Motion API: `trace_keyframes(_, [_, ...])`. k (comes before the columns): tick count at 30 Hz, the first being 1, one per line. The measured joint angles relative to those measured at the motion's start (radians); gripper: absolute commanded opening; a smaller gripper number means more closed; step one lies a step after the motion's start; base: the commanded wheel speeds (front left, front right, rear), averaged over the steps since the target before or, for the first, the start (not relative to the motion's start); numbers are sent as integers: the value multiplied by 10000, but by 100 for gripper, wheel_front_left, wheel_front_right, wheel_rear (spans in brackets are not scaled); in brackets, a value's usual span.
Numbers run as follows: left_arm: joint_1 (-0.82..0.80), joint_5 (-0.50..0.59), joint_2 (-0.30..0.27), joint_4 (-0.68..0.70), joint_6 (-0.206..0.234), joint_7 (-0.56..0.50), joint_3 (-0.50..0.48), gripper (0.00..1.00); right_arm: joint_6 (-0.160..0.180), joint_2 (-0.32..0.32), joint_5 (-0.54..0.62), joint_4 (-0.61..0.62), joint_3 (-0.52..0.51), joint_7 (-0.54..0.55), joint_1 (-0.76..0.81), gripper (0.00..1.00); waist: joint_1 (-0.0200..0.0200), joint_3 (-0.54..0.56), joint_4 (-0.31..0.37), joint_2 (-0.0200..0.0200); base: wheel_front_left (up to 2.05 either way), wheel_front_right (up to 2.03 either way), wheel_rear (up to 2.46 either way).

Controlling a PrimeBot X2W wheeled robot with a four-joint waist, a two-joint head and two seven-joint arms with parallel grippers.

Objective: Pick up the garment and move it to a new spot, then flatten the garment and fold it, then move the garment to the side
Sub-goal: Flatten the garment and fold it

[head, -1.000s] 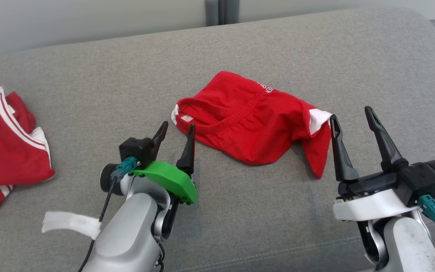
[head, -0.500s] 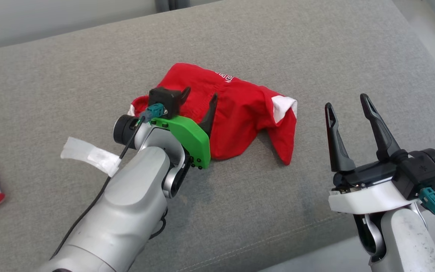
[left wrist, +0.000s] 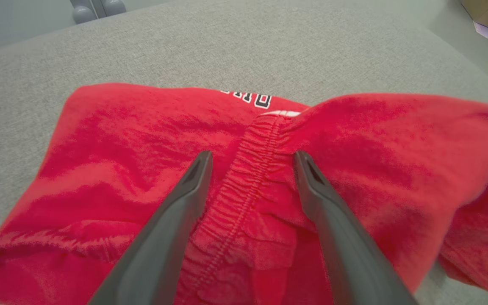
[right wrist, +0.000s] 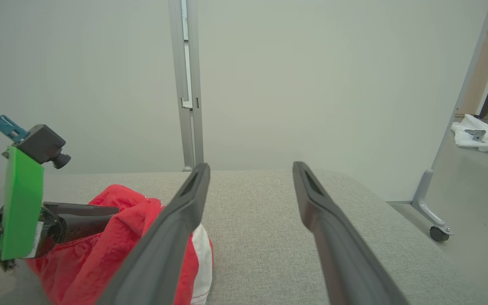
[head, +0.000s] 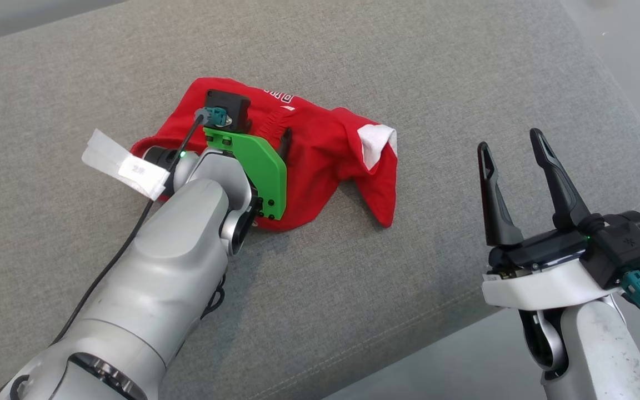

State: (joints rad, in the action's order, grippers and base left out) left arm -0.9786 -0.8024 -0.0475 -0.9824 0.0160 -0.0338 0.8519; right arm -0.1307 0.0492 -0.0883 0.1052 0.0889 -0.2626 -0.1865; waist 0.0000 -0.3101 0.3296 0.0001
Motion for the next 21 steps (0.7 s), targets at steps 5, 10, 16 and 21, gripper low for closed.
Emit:
trace_keyframes(5, [-81,-257,-2,-173,-205,-259,389,100,0,0,-71,19,54,0,-30,100,0,-181,152,0,0,0,0])
trace_keyframes(10, [-168,-466,-6,-52,-161,-161,930,100,0,0,-153,61,128,0,-102,100,0,-314,257,0,0,0,0])
trace_keyframes(16, [-344,-593,0,378,-222,94,1567,0,0,0,-153,86,-2,-2,-106,100,0,-369,239,0,0,0,0])
trace_keyframes(21, [-455,-752,-2,719,-153,955,1743,0,0,-2,-150,81,-52,0,-107,100,0,-307,81,0,0,0,0])
